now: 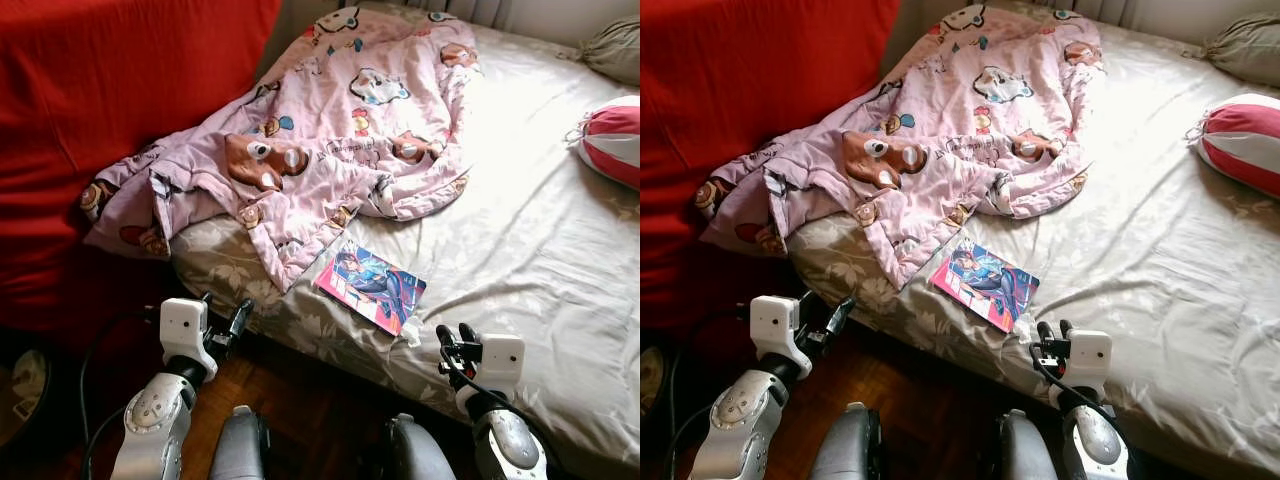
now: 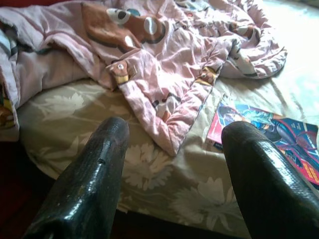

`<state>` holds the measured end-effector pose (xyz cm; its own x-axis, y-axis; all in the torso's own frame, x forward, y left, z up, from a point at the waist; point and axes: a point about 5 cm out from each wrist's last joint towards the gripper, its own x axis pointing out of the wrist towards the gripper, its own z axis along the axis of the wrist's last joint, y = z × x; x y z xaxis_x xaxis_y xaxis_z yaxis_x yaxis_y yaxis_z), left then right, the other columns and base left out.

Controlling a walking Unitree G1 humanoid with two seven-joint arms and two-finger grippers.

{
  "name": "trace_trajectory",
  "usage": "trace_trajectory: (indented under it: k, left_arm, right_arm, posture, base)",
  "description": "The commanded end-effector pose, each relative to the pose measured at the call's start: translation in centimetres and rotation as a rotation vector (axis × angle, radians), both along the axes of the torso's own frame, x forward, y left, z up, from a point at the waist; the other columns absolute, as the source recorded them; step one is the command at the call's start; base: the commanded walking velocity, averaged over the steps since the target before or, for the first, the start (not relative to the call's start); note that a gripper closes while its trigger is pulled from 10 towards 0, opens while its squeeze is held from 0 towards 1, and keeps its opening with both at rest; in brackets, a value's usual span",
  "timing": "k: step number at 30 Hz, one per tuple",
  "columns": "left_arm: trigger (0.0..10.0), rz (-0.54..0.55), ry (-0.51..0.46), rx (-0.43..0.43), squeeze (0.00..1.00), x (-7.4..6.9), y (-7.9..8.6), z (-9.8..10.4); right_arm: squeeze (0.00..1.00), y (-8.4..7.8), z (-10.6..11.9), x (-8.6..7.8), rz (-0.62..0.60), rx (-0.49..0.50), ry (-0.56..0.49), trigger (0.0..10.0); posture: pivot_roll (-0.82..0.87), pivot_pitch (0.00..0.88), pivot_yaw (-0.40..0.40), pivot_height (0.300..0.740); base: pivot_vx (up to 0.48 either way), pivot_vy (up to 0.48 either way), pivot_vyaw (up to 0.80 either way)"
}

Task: Clean up the room

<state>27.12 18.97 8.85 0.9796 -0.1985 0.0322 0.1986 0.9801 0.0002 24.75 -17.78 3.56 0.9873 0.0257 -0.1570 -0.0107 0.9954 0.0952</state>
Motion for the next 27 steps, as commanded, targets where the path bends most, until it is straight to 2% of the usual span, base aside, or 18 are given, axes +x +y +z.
trace_trajectory:
  k: [1,14,27]
  left_arm:
    - [10.0,-0.004,0.019,0.001,0.0,-0.31,-0.01,-0.25]
    - [10.0,0.001,0.02,0.004,0.0,-0.37,0.05,-0.27]
    - [10.0,-0.001,0.018,-0.004,0.0,-0.22,-0.21,-0.2]
  right_arm:
    - [0.0,-0.26,-0.49,-0.57,-0.008,0.004,0.017,10.0]
    - [0.0,0.27,-0.67,-0.58,0.046,-0.011,0.029,10.0]
    - [0.0,0.56,-0.74,-0.61,0.077,0.005,0.031,10.0]
  posture:
    - [0.08,0.224,-0.022,0.622]
    - [0.08,0.21,-0.025,0.622]
    - [0.08,0.22,-0.027,0.622]
  base:
    - [0.0,0.0,0.0]
    - [0.0,0.0,0.0]
    - [0.0,0.0,0.8]
